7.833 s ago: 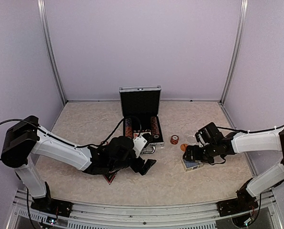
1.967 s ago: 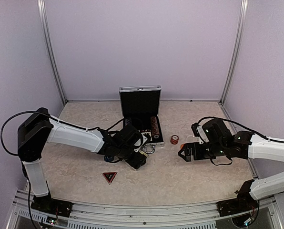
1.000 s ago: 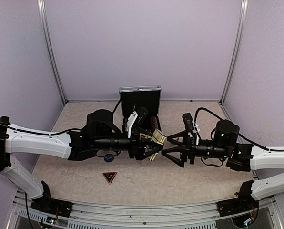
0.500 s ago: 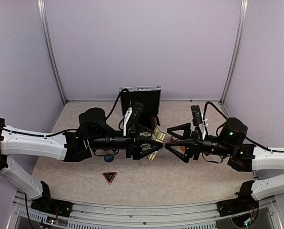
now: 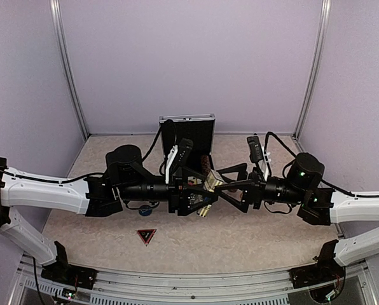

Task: Pack up texas hold em set

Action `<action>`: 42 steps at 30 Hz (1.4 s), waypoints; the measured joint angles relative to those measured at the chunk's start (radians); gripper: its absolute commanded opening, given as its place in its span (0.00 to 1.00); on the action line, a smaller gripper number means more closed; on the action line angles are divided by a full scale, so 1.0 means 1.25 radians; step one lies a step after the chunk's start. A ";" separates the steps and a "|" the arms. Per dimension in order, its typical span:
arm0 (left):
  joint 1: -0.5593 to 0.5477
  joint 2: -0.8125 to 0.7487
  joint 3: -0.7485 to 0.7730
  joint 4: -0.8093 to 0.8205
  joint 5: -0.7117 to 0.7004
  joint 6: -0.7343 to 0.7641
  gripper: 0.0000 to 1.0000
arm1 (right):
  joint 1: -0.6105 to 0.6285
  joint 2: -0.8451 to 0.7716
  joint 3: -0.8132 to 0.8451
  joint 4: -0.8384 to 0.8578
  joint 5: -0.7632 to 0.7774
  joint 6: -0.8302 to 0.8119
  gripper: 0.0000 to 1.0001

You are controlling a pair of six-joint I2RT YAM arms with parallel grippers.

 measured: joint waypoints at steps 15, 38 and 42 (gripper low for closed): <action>-0.005 0.000 0.000 0.000 0.002 0.005 0.73 | 0.000 0.074 0.021 0.095 -0.069 0.072 0.89; -0.005 -0.008 -0.006 0.005 0.006 -0.003 0.99 | -0.006 0.092 0.040 0.086 -0.075 0.048 0.53; -0.006 -0.020 -0.009 0.005 -0.023 -0.007 0.99 | -0.004 0.077 0.090 -0.025 -0.055 -0.013 0.53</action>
